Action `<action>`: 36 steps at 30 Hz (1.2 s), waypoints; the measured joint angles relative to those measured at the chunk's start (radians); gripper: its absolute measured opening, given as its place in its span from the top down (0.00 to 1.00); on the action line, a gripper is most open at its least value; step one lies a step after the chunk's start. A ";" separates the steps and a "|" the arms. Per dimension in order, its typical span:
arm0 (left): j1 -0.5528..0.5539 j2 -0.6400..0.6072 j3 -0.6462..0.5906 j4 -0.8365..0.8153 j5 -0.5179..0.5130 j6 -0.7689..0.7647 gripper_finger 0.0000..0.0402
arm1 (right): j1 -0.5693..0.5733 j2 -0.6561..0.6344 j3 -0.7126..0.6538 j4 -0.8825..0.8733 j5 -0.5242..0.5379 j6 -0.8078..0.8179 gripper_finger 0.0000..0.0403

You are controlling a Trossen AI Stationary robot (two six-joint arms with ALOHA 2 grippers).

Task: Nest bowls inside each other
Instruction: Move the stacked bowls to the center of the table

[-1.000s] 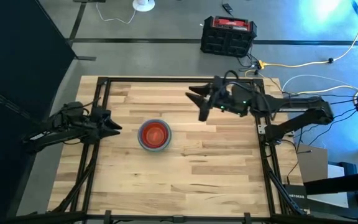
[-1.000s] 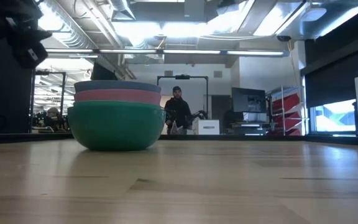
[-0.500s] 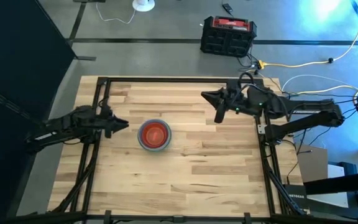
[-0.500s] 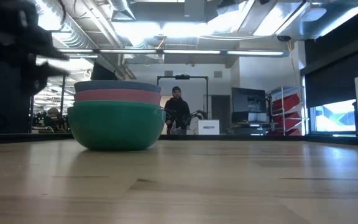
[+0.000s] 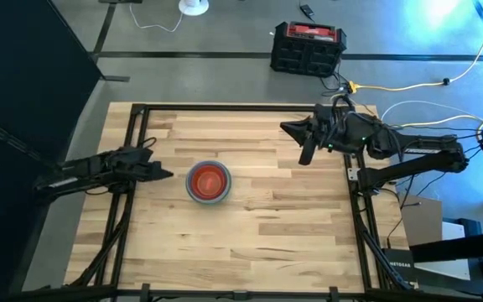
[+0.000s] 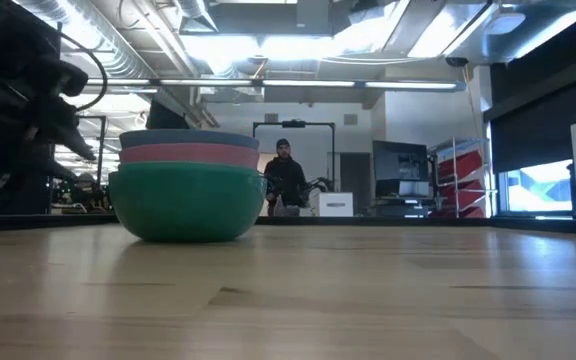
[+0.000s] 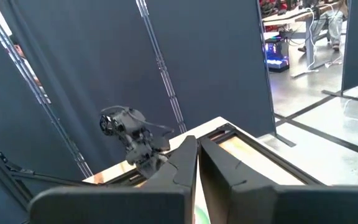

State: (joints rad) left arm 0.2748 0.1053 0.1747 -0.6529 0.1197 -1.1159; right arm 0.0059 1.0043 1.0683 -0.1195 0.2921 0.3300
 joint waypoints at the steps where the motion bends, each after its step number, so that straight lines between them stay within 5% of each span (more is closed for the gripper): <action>1: -0.002 0.008 -0.001 -0.006 0.001 -0.023 0.68 | 0.000 -0.004 0.000 -0.003 0.000 -0.003 1.00; 14: -0.051 0.207 -0.005 0.039 0.005 -0.126 0.71 | 0.000 -0.023 0.000 -0.032 -0.033 -0.024 1.00; 36: -0.145 0.678 -0.001 0.501 0.035 -0.168 0.89 | 0.000 -0.105 0.000 -0.054 -0.051 -0.054 1.00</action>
State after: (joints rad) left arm 0.1299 0.7835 0.1741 -0.1521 0.1549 -1.2838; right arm 0.0059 0.8991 1.0683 -0.1738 0.2408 0.2758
